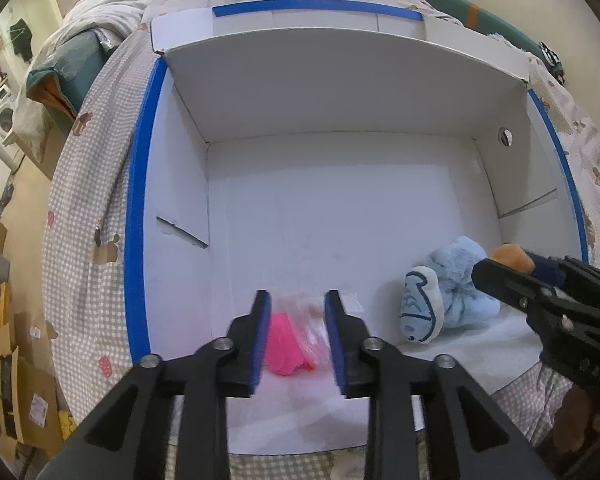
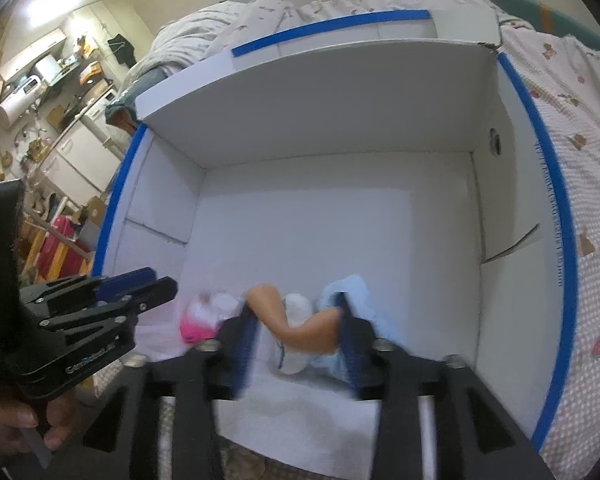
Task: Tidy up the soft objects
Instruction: 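Open the left gripper to drop the bag while the right releases the beige toy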
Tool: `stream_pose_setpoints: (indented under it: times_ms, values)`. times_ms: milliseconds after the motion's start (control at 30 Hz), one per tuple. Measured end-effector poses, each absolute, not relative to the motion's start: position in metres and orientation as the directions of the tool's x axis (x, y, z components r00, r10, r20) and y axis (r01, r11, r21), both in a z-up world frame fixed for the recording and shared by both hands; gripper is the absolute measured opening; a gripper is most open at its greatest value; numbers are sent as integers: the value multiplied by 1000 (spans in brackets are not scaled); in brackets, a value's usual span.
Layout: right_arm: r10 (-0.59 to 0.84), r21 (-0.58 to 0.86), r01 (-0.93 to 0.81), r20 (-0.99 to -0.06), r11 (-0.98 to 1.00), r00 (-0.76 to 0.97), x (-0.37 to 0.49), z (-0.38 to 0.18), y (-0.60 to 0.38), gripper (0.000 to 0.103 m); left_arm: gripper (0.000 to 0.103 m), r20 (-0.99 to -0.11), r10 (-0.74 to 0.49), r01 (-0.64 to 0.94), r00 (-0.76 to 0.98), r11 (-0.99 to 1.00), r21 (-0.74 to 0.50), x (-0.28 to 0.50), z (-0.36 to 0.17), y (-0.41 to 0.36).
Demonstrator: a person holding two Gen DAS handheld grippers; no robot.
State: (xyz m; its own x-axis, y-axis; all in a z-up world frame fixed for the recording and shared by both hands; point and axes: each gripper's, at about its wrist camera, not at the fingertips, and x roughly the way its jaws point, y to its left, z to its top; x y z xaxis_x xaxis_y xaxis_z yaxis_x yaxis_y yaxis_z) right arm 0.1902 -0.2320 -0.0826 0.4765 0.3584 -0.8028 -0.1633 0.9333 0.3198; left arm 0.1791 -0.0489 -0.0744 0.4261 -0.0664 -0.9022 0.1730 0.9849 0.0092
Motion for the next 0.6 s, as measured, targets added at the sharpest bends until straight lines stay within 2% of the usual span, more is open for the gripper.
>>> stream_pose_setpoints:
  times_ms: [100,133,200,300,533,600]
  values:
    - [351,319,-152,-792,935,500,189,-79,-236,58,50,-899,-57,161,434,987,15,179,-73,-48]
    - [344,313,-148,-790,938,508,189,-78,-237,59,51,-897,-53,156,439,988,18,178,-72,-47]
    - [321,296,-134,-787,946,527,190,-75,-239,72,52,-888,-49,141,457,990,18,178,-68,-45]
    - [247,224,-113,-785,968,568,188,-69,-240,73,61,-871,-33,93,490,996,15,177,-60,-38]
    - [251,243,-93,-776,966,578,188,-67,-249,74,61,-843,-30,30,537,999,-16,176,-47,-24]
    - [263,255,-95,-775,962,574,189,-67,-249,80,61,-833,-6,14,553,1000,2,174,-43,-23]
